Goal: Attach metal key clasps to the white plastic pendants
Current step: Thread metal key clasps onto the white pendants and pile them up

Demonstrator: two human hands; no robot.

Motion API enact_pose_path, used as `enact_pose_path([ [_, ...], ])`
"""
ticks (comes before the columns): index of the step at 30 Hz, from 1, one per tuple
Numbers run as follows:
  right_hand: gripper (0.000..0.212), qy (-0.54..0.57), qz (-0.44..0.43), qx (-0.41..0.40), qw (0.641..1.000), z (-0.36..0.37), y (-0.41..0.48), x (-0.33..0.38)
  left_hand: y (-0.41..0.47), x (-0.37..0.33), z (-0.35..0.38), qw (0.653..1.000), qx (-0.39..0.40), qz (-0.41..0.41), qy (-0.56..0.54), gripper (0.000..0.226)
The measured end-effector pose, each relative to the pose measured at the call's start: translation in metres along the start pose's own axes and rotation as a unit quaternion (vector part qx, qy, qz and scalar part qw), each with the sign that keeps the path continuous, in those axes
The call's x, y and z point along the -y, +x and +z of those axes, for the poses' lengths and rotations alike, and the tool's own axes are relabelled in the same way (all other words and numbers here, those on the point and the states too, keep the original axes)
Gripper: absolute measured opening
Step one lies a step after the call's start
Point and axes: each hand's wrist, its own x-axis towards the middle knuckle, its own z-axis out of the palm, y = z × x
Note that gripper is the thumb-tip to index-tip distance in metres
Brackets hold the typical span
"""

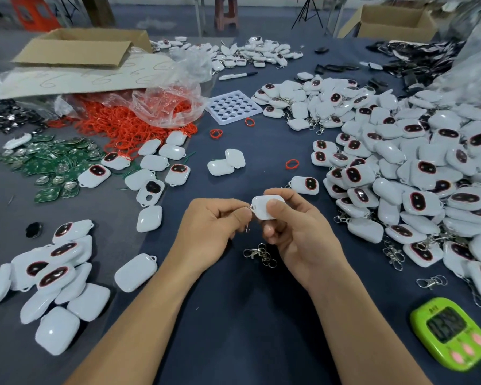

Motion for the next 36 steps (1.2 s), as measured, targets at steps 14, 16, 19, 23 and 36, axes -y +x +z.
enact_pose_path([
  [14, 0.016, 0.011, -0.03, -0.002, 1.0, 0.001, -0.001, 0.001, -0.005, -0.001, 0.013, 0.997, -0.052, 0.02, 0.06, 0.006],
  [16, 0.014, 0.02, -0.018, 0.004, 1.0, 0.002, 0.0, 0.001, -0.004, -0.001, 0.014, 0.999, -0.026, 0.009, 0.033, 0.013],
  [19, 0.017, 0.003, -0.012, -0.005, 1.0, 0.002, 0.001, 0.0, -0.005, -0.004, 0.013, 1.0, -0.008, 0.013, -0.006, 0.019],
  [23, 0.022, -0.006, -0.008, -0.004, 1.0, 0.002, 0.002, -0.001, -0.005, -0.005, 0.011, 0.999, -0.015, 0.016, -0.037, 0.02],
  [36, 0.026, -0.262, -0.15, -0.027, 0.953, 0.005, -0.006, -0.007, -0.012, 0.006, 0.011, 0.909, -0.044, 0.175, 0.376, 0.021],
])
